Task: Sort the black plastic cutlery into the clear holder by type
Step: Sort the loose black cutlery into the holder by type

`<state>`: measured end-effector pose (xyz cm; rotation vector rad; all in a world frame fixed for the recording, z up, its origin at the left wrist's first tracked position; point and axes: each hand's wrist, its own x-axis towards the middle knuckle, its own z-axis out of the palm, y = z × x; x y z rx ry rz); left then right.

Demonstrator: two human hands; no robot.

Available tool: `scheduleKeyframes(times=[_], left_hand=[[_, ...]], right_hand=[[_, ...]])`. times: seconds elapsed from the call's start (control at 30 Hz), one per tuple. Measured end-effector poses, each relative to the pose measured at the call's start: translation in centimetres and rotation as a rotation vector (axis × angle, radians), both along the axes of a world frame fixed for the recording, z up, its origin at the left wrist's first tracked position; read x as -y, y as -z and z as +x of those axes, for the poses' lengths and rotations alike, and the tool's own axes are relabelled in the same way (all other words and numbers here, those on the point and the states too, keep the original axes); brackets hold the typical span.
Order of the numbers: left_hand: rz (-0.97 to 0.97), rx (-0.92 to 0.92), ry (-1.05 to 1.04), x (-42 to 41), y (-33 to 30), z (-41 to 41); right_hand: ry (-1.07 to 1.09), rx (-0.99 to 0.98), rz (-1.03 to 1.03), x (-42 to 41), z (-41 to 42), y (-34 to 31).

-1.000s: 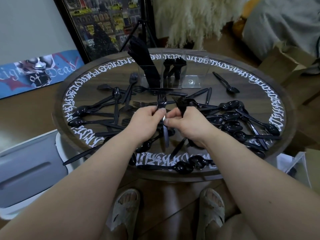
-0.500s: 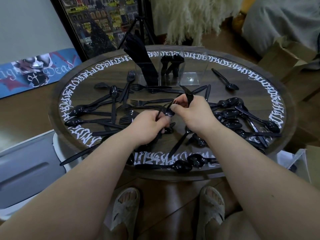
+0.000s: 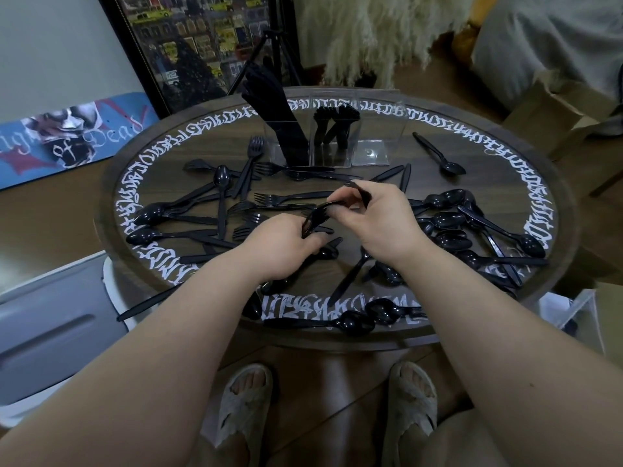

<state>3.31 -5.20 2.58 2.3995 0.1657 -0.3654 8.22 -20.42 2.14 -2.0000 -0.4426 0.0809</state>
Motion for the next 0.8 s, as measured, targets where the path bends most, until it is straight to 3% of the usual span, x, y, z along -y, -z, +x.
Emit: scheduleKeyframes(times=[0.37,0.57,0.8], left_hand=[[0.061,0.222,0.012,-1.2,-0.7,-0.6],[0.035,0.216,-0.111,-1.0,-0.7,-0.2],[0.066,0.204,-0.173,-1.0,-0.4,0.0]], right_hand=[[0.184,-0.048,-0.071,1.4,0.8,-0.5],[0.236,-0.171,0.122,1.2,0.8,-0.7],[0.202,-0.139,0.034,1.1,0.9,-0.8]])
